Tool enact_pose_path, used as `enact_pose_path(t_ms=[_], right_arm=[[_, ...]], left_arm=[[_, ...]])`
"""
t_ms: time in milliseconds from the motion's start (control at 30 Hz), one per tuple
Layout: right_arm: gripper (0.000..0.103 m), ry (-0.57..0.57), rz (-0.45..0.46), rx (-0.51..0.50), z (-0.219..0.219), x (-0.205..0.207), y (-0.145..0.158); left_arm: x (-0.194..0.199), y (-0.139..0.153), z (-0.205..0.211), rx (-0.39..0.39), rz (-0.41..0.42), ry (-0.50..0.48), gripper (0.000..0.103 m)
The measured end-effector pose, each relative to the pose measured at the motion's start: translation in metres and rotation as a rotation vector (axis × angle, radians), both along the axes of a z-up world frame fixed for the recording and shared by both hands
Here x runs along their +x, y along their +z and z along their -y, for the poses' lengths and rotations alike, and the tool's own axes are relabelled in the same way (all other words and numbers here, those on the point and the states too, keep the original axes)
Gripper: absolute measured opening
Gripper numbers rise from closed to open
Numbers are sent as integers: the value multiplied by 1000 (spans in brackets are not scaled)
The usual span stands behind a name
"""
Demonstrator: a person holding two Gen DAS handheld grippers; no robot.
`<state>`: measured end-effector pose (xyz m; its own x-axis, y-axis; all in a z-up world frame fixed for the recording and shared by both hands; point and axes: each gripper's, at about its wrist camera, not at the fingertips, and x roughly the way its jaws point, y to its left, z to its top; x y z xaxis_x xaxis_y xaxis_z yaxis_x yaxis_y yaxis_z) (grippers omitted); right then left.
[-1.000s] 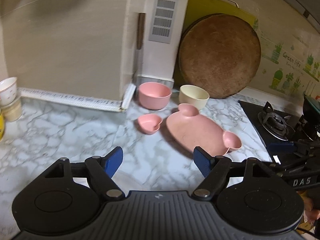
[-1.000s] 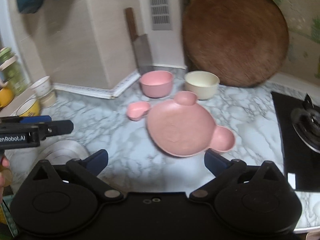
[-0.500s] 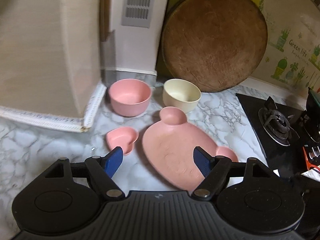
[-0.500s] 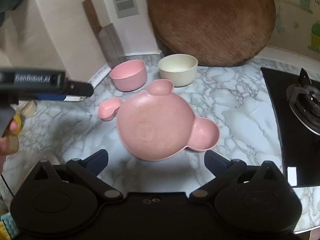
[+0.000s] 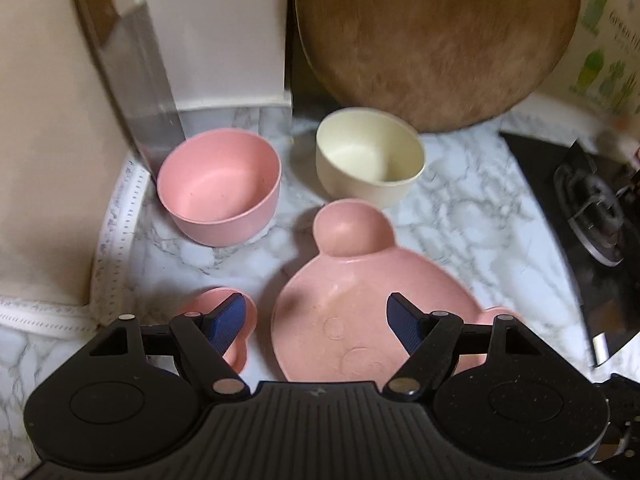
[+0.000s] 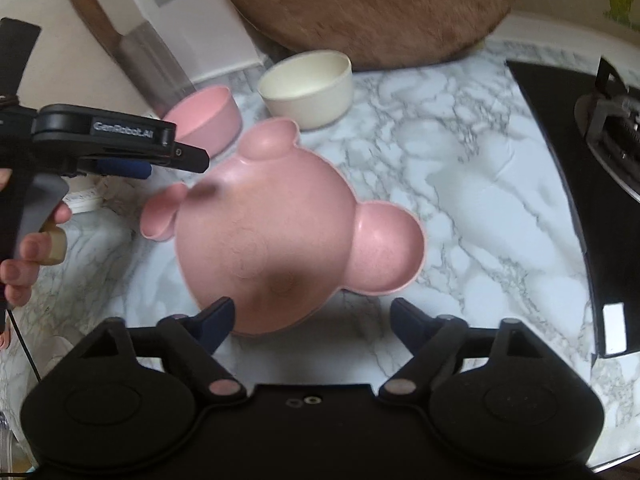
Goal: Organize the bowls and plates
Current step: 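Move both grippers to the rim of the pink bear-shaped plate, then close both grippers on the rim of the pink bear-shaped plate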
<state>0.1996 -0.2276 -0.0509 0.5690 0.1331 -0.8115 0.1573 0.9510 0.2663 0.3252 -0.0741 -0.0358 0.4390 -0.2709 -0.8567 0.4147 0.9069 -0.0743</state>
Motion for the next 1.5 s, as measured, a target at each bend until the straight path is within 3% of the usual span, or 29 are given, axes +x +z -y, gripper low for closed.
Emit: enact_pose_path(t_ms=[100, 233, 300, 433, 633, 700, 833, 1067, 1267, 1500], right_arm=[[78, -13, -20, 17, 3, 8, -6], [68, -24, -38, 47, 5, 14, -10], [65, -26, -53, 59, 6, 18, -13], [56, -25, -80, 78, 6, 24, -19], [44, -36, -105, 121, 13, 31, -25], [41, -42, -107, 128, 14, 32, -26], [29, -51, -117, 142, 17, 33, -28], [17, -42, -118, 163, 20, 33, -30], [16, -27, -98, 143, 23, 32, -28], [13, -40, -91, 117, 38, 34, -27]], left_arm=[[11, -14, 9, 65, 4, -25, 77], [24, -24, 16, 84, -11, -47, 76], [29, -30, 17, 96, -23, -50, 69], [40, -42, 13, 99, -61, -29, 67], [47, -45, 9, 84, -87, -28, 52], [48, -45, 8, 67, -99, -27, 42], [48, -47, 10, 77, -107, -51, 33], [51, -48, 11, 61, -110, -61, 29], [52, -47, 14, 49, -115, -70, 27], [44, -50, 13, 39, -125, -56, 16]])
